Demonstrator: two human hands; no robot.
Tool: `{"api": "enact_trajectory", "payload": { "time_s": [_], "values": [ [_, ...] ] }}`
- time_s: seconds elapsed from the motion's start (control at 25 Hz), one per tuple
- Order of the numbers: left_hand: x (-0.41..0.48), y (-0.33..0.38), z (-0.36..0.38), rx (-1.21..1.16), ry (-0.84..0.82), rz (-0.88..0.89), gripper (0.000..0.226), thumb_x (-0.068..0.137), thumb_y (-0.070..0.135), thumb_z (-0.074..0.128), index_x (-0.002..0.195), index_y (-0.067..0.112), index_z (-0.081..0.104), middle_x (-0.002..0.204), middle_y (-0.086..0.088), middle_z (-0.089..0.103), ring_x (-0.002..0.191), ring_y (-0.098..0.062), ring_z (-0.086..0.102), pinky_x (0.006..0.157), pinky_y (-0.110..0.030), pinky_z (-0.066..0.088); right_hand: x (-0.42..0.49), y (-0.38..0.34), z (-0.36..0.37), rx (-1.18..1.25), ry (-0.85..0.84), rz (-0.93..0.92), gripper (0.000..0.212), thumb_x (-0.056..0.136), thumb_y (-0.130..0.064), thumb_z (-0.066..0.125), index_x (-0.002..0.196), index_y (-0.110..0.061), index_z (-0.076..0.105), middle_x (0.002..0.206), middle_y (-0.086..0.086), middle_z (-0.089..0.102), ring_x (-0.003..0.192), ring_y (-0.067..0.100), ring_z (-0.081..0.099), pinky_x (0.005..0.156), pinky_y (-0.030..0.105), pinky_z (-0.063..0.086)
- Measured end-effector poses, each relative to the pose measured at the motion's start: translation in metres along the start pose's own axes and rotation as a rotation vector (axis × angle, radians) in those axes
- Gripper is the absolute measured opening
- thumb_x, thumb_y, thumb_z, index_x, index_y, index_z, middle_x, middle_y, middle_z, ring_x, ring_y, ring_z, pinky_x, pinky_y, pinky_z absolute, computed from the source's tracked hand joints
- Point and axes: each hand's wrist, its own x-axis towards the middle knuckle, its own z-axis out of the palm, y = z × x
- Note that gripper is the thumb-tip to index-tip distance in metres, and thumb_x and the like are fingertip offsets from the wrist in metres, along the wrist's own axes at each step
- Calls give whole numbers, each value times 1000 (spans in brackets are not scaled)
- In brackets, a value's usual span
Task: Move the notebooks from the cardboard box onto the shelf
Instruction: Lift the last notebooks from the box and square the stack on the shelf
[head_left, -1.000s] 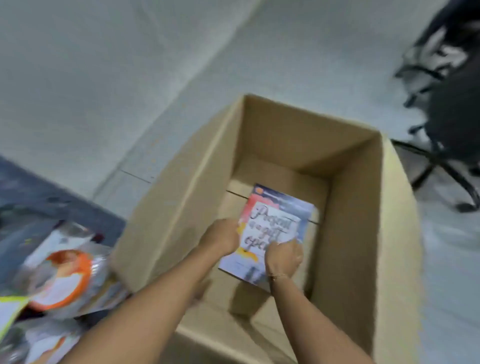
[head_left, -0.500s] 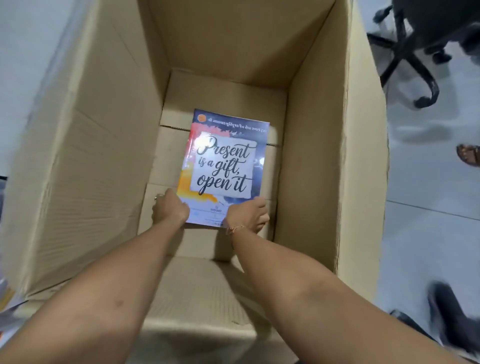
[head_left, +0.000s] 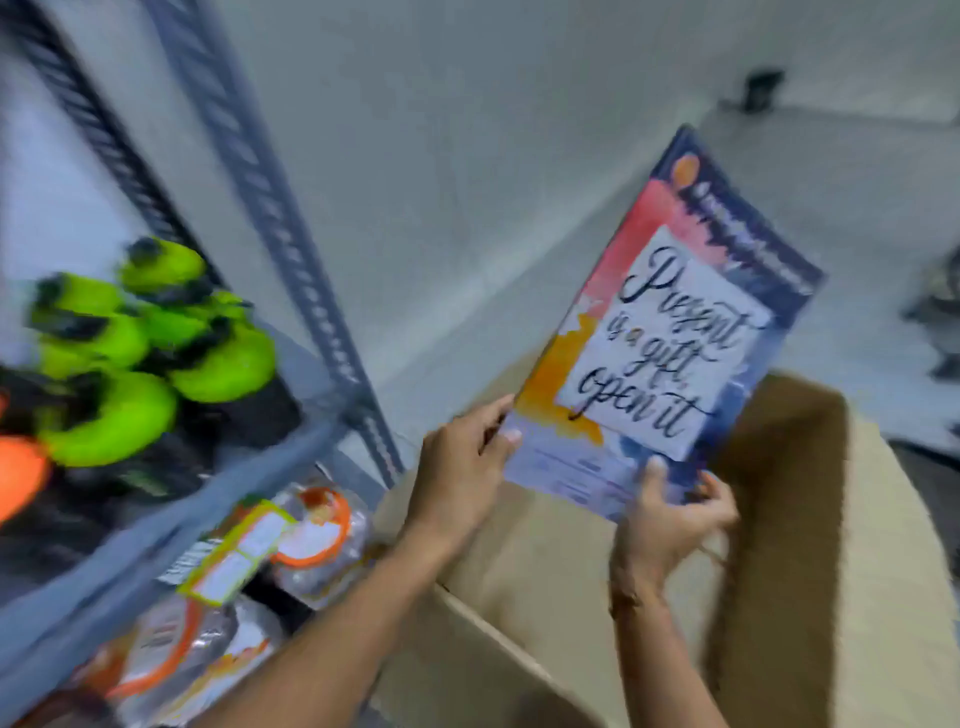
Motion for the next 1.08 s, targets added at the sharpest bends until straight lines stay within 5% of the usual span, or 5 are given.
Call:
{"api": "enact_trajectory", "payload": {
  "time_s": [0.2, 0.44, 0.6, 0.76, 1.08],
  "values": [
    [-61, 92, -172, -238, 472, 244, 28, 80, 14, 55, 96, 34, 66, 93, 25, 74, 90, 7, 67, 85, -13, 52, -92, -164, 82, 426, -485, -343, 47, 84, -45, 59, 125, -32, 42, 116, 8, 54, 97, 5, 54, 87, 22, 44],
    [-105, 170, -326, 561, 1108, 216, 29, 86, 12, 55, 113, 17, 65, 77, 3, 51, 85, -20, 51, 66, -23, 30, -197, -336, 152, 447, -860, -710, 47, 84, -24, 65, 125, -2, 57, 128, 17, 59, 119, 22, 54, 98, 17, 36],
    [-73, 185, -396, 643, 1106, -145, 21, 86, 7, 54, 66, 11, 51, 62, -12, 44, 73, -31, 45, 54, -31, 19, -228, -397, 205, 216, -1097, -873, 15, 85, -17, 61, 92, -7, 70, 92, 18, 69, 88, 33, 62, 72, 31, 45],
    [-45, 160, -419, 685, 915, -441, 23, 87, 12, 51, 98, 0, 68, 101, -23, 68, 99, -39, 62, 77, -36, 51, -237, -388, 254, -438, -1233, -1033, 32, 81, -33, 57, 95, -5, 64, 97, 18, 68, 97, 35, 63, 80, 35, 47],
    [-56, 158, -404, 523, 955, -289, 38, 87, 35, 62, 84, 0, 74, 77, -7, 72, 65, -23, 61, 60, -28, 42, -244, -370, 259, -354, -1183, -877, 52, 85, -55, 52, 91, -5, 64, 103, 19, 68, 94, 37, 63, 78, 37, 51]
  ]
}}
